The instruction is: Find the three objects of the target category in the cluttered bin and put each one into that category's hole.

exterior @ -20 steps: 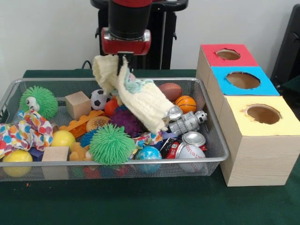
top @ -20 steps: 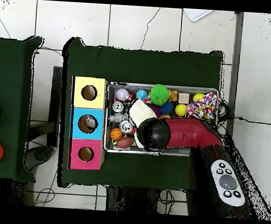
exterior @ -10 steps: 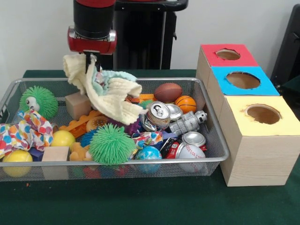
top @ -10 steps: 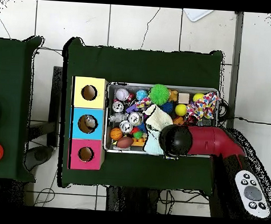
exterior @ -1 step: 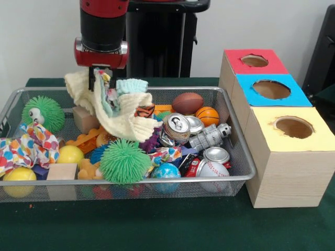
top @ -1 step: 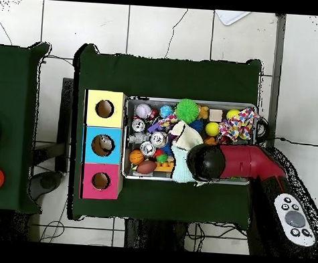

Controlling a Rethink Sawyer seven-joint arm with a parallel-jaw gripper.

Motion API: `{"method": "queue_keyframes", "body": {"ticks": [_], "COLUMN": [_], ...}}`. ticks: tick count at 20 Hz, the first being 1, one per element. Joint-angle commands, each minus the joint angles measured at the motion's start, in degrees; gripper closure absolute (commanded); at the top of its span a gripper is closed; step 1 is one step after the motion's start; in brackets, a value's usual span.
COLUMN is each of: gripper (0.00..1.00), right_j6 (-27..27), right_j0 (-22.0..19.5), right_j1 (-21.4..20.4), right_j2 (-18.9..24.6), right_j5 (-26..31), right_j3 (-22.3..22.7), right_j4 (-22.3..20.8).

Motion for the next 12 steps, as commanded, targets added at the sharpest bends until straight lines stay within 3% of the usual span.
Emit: {"method": "queue_keyframes", "body": {"ticks": [1, 8, 12], "gripper": [0.0, 0.0, 0.0], "right_j6": [-14.3, -12.8, -13.1], "right_j0": [-1.2, -2.0, -1.9], "right_j1": [3.8, 3.1, 1.5], "right_j2": [7.3, 9.3, 9.3], "right_j5": [1.9, 0.7, 3.1], "right_j3": [-3.6, -3.0, -3.6], "right_j4": [-1.6, -1.3, -1.7]}}
